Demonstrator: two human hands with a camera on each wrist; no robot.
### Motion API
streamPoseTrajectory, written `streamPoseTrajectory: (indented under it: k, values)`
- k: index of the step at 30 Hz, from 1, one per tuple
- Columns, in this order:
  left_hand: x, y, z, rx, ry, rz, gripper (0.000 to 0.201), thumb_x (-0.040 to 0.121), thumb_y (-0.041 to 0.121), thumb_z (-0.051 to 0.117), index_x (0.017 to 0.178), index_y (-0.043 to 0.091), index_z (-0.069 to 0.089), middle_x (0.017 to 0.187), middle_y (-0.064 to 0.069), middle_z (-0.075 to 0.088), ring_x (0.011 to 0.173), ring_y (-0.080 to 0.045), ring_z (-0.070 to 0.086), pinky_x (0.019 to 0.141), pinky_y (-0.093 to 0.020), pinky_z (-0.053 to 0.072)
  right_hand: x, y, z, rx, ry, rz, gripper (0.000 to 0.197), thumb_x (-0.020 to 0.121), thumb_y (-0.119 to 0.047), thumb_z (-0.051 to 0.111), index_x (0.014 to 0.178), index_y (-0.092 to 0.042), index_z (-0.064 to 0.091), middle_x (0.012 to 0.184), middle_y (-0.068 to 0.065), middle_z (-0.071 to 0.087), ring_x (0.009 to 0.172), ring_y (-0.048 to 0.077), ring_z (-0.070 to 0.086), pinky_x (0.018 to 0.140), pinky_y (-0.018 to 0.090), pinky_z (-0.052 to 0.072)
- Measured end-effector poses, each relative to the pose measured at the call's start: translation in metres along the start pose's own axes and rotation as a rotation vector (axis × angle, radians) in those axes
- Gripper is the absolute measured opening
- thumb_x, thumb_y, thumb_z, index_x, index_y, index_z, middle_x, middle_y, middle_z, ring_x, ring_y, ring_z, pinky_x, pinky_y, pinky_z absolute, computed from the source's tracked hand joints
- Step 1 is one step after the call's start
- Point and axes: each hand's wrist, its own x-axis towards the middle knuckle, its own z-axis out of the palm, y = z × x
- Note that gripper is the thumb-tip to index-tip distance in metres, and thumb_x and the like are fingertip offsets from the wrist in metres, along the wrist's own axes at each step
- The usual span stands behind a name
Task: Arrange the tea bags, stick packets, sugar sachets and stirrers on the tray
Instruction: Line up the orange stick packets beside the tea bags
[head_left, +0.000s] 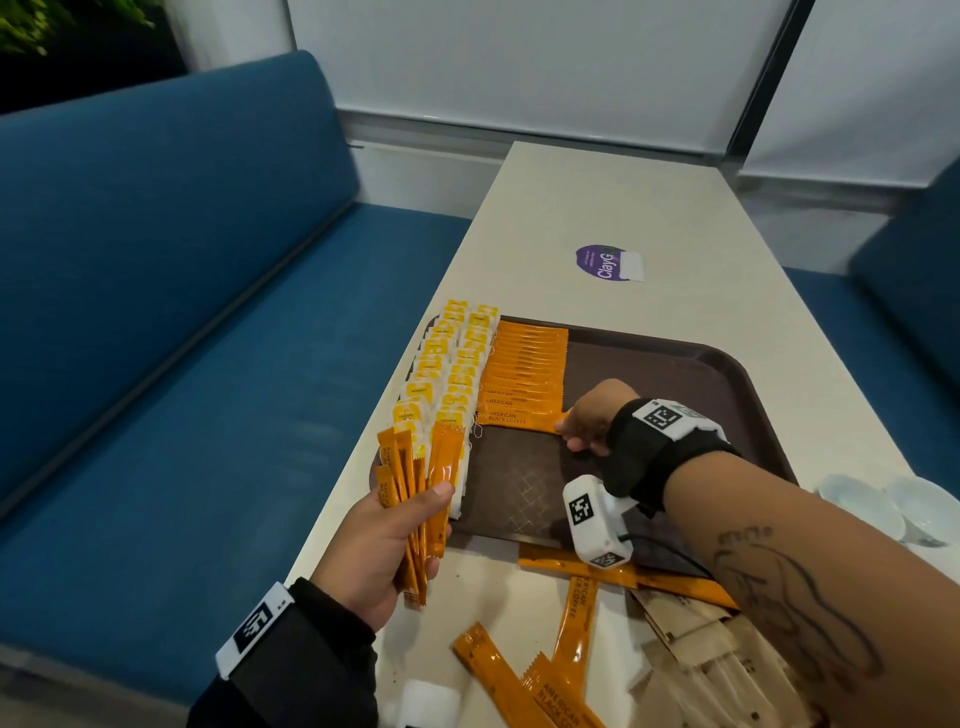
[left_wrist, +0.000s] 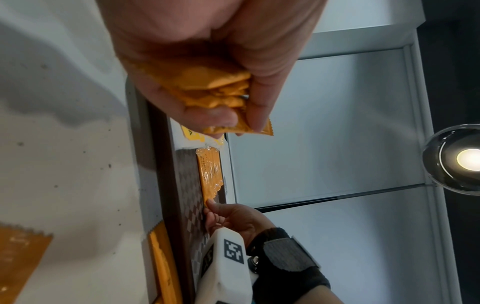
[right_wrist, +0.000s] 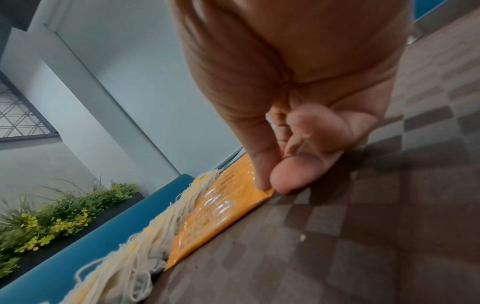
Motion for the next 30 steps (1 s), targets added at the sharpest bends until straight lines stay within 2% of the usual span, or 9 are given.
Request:
streamPoseTrajectory:
  k: [3, 6, 10, 13, 18, 22, 26, 28, 30]
  values:
    - [0.000, -0.003, -0.002, 0.006, 0.006, -0.016, 0.037, 0.085, 0.025, 0.063, 0.119, 0.013, 0.054, 0.082, -0.009, 0.060, 0.072, -0.020, 0.060, 0.042, -0.022, 0.048, 0.004, 0.005, 0.002, -0.003, -0.004, -0.014, 0.019, 0.096, -0.014, 0.053, 0.077, -0.011, 0.053, 0.077, 0.000, 0.055, 0.065, 0.008, 0.049, 0.059, 0.022, 0.040]
    - [0.000, -0.004, -0.003, 0.008, 0.006, -0.023, 0.031, 0.086, 0.026, 0.062, 0.114, 0.014, 0.057, 0.081, -0.009, 0.060, 0.072, -0.020, 0.060, 0.042, -0.023, 0.048, 0.012, 0.007, 0.000, 0.071, 0.092, -0.092, 0.015, 0.088, -0.009, 0.062, 0.075, -0.012, 0.055, 0.073, 0.003, 0.058, 0.059, 0.010, 0.054, 0.044, 0.019, 0.045]
    - [0.001, -0.003, -0.002, 0.012, -0.001, -0.032, 0.028, 0.086, 0.027, 0.062, 0.111, 0.016, 0.056, 0.082, -0.011, 0.061, 0.072, -0.022, 0.060, 0.043, -0.023, 0.048, 0.010, -0.002, 0.005, -0.024, -0.026, -0.020, 0.019, 0.096, -0.015, 0.053, 0.077, -0.013, 0.053, 0.075, 0.002, 0.055, 0.066, 0.010, 0.050, 0.061, 0.024, 0.039]
    - [0.002, -0.003, -0.003, 0.026, -0.003, -0.030, 0.028, 0.085, 0.027, 0.062, 0.110, 0.015, 0.057, 0.083, -0.012, 0.062, 0.071, -0.023, 0.061, 0.044, -0.024, 0.049, 0.018, -0.003, 0.004, -0.001, 0.048, -0.085, 0.017, 0.090, -0.014, 0.061, 0.075, -0.013, 0.054, 0.075, 0.003, 0.058, 0.063, 0.011, 0.054, 0.057, 0.022, 0.044]
    - [0.001, -0.001, -0.001, 0.057, -0.001, -0.023, 0.024, 0.085, 0.022, 0.063, 0.108, 0.017, 0.056, 0.091, -0.011, 0.062, 0.074, -0.024, 0.061, 0.046, -0.023, 0.050, 0.010, -0.005, 0.000, 0.015, 0.010, -0.003, 0.022, 0.091, -0.021, 0.062, 0.077, -0.007, 0.052, 0.076, 0.005, 0.055, 0.060, 0.011, 0.049, 0.054, 0.026, 0.038]
    - [-0.004, 0.001, 0.002, 0.072, -0.009, 0.000, 0.015, 0.083, 0.017, 0.065, 0.096, 0.019, 0.058, 0.089, -0.010, 0.062, 0.074, -0.024, 0.058, 0.052, -0.027, 0.050, -0.003, 0.001, -0.003, 0.043, 0.000, -0.033, 0.021, 0.094, -0.020, 0.057, 0.079, -0.008, 0.051, 0.097, 0.004, 0.053, 0.062, 0.010, 0.048, 0.060, 0.023, 0.040]
    - [-0.010, 0.002, 0.006, 0.086, -0.023, 0.035, 0.017, 0.080, 0.011, 0.068, 0.094, 0.016, 0.059, 0.087, -0.010, 0.062, 0.069, -0.022, 0.057, 0.047, -0.024, 0.048, -0.033, 0.015, 0.003, 0.247, 0.073, -0.348, 0.022, 0.088, -0.024, 0.066, 0.097, -0.005, 0.059, 0.073, 0.005, 0.058, 0.059, 0.013, 0.052, 0.059, 0.025, 0.043]
    - [-0.014, 0.001, 0.010, 0.119, -0.029, 0.061, 0.017, 0.080, 0.008, 0.069, 0.090, 0.015, 0.059, 0.082, -0.008, 0.062, 0.066, -0.020, 0.056, 0.044, -0.024, 0.046, -0.060, 0.025, 0.012, 0.350, -0.063, -0.513, 0.027, 0.086, -0.033, 0.066, 0.100, -0.010, 0.060, 0.077, 0.003, 0.062, 0.058, 0.009, 0.053, 0.052, 0.021, 0.038]
    - [-0.018, -0.001, 0.014, 0.181, -0.039, 0.093, 0.016, 0.078, 0.005, 0.070, 0.086, 0.015, 0.060, 0.074, -0.006, 0.061, 0.061, -0.019, 0.054, 0.047, -0.026, 0.042, -0.089, 0.035, 0.023, 0.367, -0.197, -0.631, 0.019, 0.085, -0.031, 0.066, 0.095, -0.016, 0.062, 0.074, -0.003, 0.064, 0.058, 0.006, 0.055, 0.048, 0.018, 0.035]
